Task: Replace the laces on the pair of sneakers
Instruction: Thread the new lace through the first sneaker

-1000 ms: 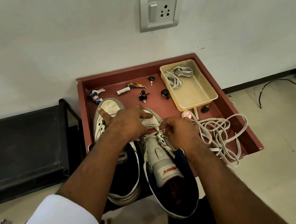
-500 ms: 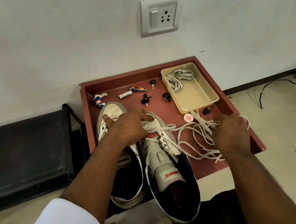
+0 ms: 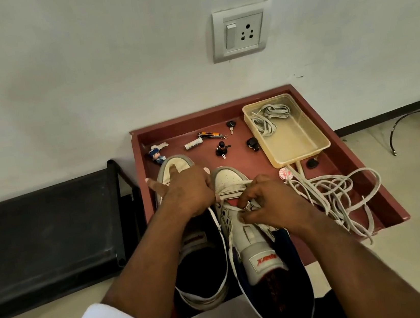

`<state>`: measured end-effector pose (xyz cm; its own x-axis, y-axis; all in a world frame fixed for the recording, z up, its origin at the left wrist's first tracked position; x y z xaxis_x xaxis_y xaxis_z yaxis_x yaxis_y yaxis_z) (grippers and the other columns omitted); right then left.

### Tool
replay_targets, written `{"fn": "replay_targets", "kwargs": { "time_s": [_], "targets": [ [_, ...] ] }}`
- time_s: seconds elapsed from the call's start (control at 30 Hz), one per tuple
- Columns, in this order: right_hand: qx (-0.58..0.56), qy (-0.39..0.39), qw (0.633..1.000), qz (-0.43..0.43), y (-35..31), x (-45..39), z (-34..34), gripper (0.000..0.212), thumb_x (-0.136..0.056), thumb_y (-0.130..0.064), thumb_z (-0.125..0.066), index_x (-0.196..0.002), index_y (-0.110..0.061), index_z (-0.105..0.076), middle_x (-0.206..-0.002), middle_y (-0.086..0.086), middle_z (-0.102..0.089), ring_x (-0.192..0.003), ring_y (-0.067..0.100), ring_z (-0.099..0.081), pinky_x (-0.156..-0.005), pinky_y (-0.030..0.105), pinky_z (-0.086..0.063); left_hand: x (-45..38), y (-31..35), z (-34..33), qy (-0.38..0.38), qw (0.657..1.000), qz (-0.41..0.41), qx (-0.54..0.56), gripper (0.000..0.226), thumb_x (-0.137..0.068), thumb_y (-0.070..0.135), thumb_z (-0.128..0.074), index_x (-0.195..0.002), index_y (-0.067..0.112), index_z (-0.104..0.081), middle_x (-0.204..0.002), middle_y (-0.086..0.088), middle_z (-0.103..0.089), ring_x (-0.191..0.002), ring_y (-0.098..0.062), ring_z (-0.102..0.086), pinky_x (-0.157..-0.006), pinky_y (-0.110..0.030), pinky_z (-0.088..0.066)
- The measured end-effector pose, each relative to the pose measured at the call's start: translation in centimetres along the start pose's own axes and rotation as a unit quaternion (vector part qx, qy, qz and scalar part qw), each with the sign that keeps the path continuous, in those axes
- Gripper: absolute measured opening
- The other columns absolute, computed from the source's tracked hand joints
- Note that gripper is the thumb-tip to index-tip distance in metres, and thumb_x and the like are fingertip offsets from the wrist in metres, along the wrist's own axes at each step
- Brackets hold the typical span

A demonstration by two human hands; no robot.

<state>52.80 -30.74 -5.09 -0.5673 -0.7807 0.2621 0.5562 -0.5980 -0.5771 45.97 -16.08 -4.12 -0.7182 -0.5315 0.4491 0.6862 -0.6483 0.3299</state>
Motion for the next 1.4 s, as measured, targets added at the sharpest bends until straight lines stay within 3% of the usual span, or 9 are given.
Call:
{"fn": "replay_targets", "kwargs": {
  "time_s": [0.2,0.43,0.6,0.73,0.8,0.97,1.2,1.33,1.4],
  "targets": [
    [-0.009,-0.01,1.0,0.004,-0.4,-0.3,0.0,0.029,-0.076,-0.023,-0.078,-0.104,-0.03,-0.074,-0.089,-0.016,-0.043,-0.082,0.002,-0.046,-0.068,0.013,-0.035,1.9,-3.0,1.9,0.138,0.984,0.11,0.025,0.013,-0.083,0.03,-0.073,-0.096,0.027,-0.073,-0.159,0.009,-0.025,-0.151,-0.028,0.005,-0.11,-0.072,0.006],
    [-0.019,-0.019,1.0,0.005,-0.2,0.0,0.0,0.031,-0.077,-0.025,-0.077,-0.107,-0.033,-0.073,-0.1,-0.005,-0.052,-0.085,0.005,-0.05,-0.067,0.01,-0.035,6.0,-10.3,9.1,0.385,0.89,0.223,0.103,0.011,-0.089,0.025,-0.065,-0.098,0.023,-0.072,-0.148,0.0,-0.04,-0.144,-0.03,-0.023,-0.11,-0.071,-0.009],
    [-0.046,-0.007,0.999,-0.006,-0.1,0.1,0.0,0.027,-0.076,-0.027,-0.078,-0.102,-0.032,-0.074,-0.097,-0.007,-0.05,-0.084,0.005,-0.05,-0.067,0.012,-0.036,3.4,-7.2,6.3,0.211,0.967,0.141,0.021,0.073,-0.079,0.059,-0.069,-0.138,0.024,-0.042,-0.161,-0.008,-0.013,-0.149,-0.041,0.003,-0.11,-0.072,-0.003],
    [-0.04,0.008,0.999,-0.006,-0.2,0.0,0.1,0.024,-0.076,-0.026,-0.079,-0.1,-0.03,-0.076,-0.094,-0.006,-0.049,-0.083,0.007,-0.05,-0.066,0.016,-0.035,1.8,-0.8,2.9,0.065,0.998,-0.014,-0.002,0.016,-0.075,0.048,-0.077,-0.086,0.038,-0.07,-0.164,0.01,-0.006,-0.148,-0.03,0.023,-0.109,-0.068,0.012],
    [-0.041,0.014,0.999,-0.005,-0.1,0.0,0.1,0.023,-0.075,-0.025,-0.079,-0.098,-0.028,-0.076,-0.091,-0.006,-0.048,-0.082,0.008,-0.051,-0.067,0.016,-0.037,1.4,-0.1,1.1,0.002,0.999,-0.024,-0.04,0.015,-0.074,0.045,-0.079,-0.087,0.038,-0.074,-0.165,0.008,-0.006,-0.147,-0.031,0.026,-0.107,-0.068,0.017],
    [-0.04,0.022,0.999,-0.01,-0.1,-0.2,0.0,0.022,-0.075,-0.027,-0.079,-0.096,-0.029,-0.077,-0.091,-0.006,-0.049,-0.083,0.01,-0.052,-0.075,0.025,-0.044,1.4,-0.6,0.7,-0.023,0.997,-0.013,-0.079,0.012,-0.073,0.044,-0.08,-0.078,0.036,-0.072,-0.165,0.007,-0.003,-0.146,-0.034,0.026,-0.105,-0.071,0.017],
    [-0.054,-0.004,0.998,-0.011,0.0,-0.1,-0.5,0.031,-0.076,-0.024,-0.078,-0.105,-0.031,-0.074,-0.097,-0.005,-0.05,-0.083,0.006,-0.05,-0.07,0.02,-0.038,2.5,-4.5,4.6,0.077,0.994,0.075,0.001,0.02,-0.078,0.037,-0.079,-0.067,0.037,-0.063,-0.163,0.013,-0.01,-0.149,-0.029,0.017,-0.104,-0.073,0.016],
    [-0.061,-0.003,0.998,-0.008,0.1,0.0,-0.4,0.032,-0.076,-0.023,-0.078,-0.107,-0.031,-0.074,-0.095,-0.007,-0.049,-0.088,0.008,-0.051,-0.075,0.02,-0.042,4.7,-9.0,9.8,0.276,0.943,0.181,0.049,0.007,-0.085,0.025,-0.073,-0.089,0.031,-0.072,-0.16,0.004,-0.02,-0.15,-0.035,0.01,-0.107,-0.076,0.007],
    [-0.066,0.001,0.998,-0.013,0.2,-0.1,-0.4,0.031,-0.076,-0.024,-0.078,-0.106,-0.031,-0.074,-0.094,-0.007,-0.048,-0.09,0.009,-0.051,-0.078,0.023,-0.043,5.0,-9.8,10.2,0.311,0.93,0.193,0.043,0.014,-0.089,0.023,-0.068,-0.101,0.03,-0.071,-0.162,0.0,-0.014,-0.148,-0.04,0.015,-0.107,-0.077,0.005]
  ]
}}
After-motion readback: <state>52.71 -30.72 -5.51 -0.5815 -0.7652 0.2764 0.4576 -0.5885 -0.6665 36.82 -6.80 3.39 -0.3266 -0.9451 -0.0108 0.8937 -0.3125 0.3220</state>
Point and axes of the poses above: each hand's wrist, its own x-axis away from the middle knuckle, its own z-axis out of the back of the hand, y = z × x, the point moved 7 cm from there along -x, towards the middle knuckle
